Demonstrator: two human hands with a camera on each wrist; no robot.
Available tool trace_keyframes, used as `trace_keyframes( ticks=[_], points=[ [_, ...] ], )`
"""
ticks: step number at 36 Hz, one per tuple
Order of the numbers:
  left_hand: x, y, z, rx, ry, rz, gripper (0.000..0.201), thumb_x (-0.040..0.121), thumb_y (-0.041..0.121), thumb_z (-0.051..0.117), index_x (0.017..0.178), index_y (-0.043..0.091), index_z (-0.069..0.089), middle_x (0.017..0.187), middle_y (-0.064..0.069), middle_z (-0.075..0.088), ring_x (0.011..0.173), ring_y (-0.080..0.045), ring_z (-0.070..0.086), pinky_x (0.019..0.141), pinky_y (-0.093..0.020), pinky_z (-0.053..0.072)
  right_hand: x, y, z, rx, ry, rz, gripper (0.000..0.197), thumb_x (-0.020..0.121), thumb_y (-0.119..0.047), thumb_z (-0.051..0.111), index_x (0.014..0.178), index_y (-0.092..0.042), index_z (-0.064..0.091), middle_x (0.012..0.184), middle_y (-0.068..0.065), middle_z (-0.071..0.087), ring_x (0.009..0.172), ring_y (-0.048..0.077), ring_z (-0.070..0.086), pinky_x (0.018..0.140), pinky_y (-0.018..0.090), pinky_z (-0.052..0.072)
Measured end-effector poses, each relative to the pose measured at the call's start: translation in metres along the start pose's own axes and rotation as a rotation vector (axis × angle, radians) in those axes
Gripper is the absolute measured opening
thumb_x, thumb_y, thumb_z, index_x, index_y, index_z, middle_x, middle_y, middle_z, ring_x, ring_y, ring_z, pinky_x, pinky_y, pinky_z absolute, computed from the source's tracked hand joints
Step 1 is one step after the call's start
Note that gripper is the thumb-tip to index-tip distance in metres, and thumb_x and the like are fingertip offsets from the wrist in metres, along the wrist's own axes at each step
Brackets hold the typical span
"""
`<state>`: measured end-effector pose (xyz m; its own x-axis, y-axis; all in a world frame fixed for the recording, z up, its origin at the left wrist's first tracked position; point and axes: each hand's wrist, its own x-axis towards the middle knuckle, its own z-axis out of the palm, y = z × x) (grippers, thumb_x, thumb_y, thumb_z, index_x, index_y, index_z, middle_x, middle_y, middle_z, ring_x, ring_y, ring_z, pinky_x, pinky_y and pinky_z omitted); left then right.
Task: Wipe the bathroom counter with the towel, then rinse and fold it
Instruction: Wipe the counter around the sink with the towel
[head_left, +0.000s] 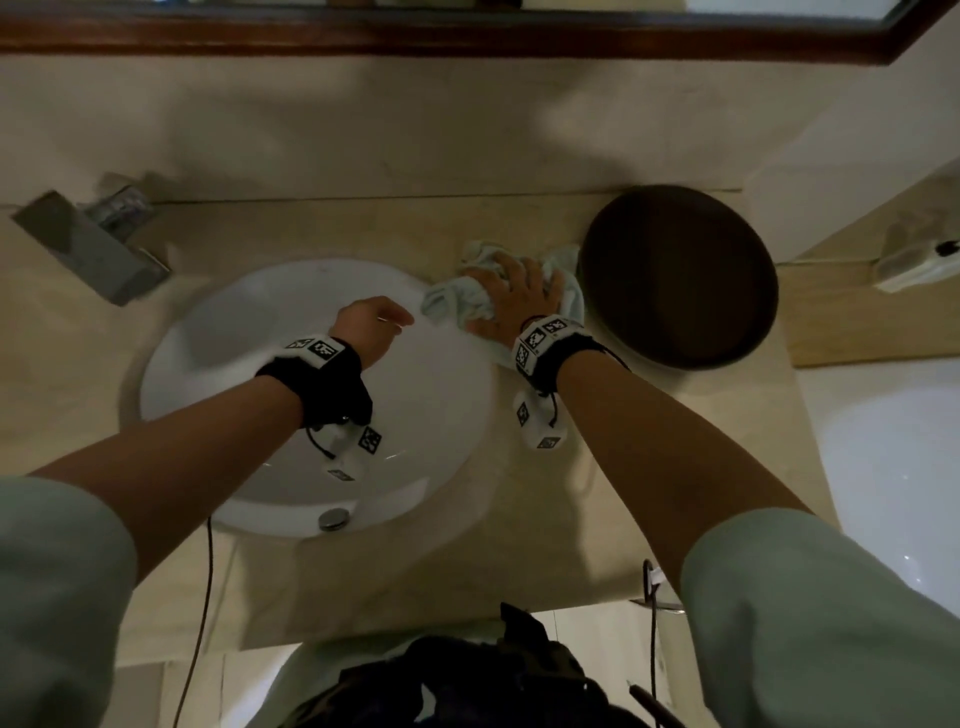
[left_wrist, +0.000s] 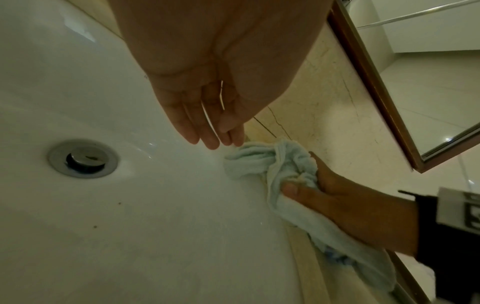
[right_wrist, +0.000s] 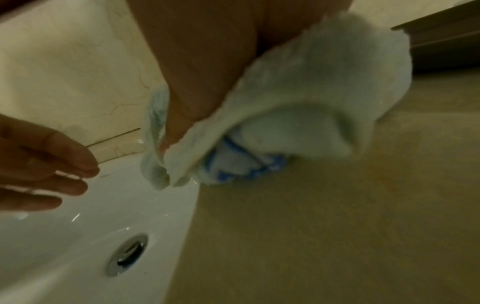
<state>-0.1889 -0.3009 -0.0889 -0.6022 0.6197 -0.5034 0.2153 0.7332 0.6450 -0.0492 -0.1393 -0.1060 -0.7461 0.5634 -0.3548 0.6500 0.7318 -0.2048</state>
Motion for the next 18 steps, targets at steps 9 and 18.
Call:
trace_keyframes(
  ticks=[9,18],
  points=[
    [-0.014,-0.008,0.019,-0.002,0.087,-0.04,0.032,0.082,-0.002,0.05,0.093,0.019,0.072,0.105,-0.009,0.071,0.102,-0.023,0.065,0.095,-0.031,0.05,0.043,-0.005,-0.018,-0.051,-0.087,-0.019,0.08,0.083,-0.068,0.049,0.148,-0.042,0.01,0.159,-0.003,-0.004,0.146,0.033,-0.006,0.115,0.056,-0.004],
    [-0.038,-0.012,0.028,0.005,0.146,-0.09,0.031,0.091,-0.001,0.048,0.114,0.006,0.068,0.122,-0.012,0.063,0.115,-0.025,0.057,0.091,-0.021,0.04,0.058,-0.02,-0.045,-0.031,-0.116,-0.058,0.08,0.086,-0.07,0.038,0.151,-0.037,0.004,0.159,-0.001,-0.007,0.146,0.031,-0.006,0.116,0.056,-0.004]
  ],
)
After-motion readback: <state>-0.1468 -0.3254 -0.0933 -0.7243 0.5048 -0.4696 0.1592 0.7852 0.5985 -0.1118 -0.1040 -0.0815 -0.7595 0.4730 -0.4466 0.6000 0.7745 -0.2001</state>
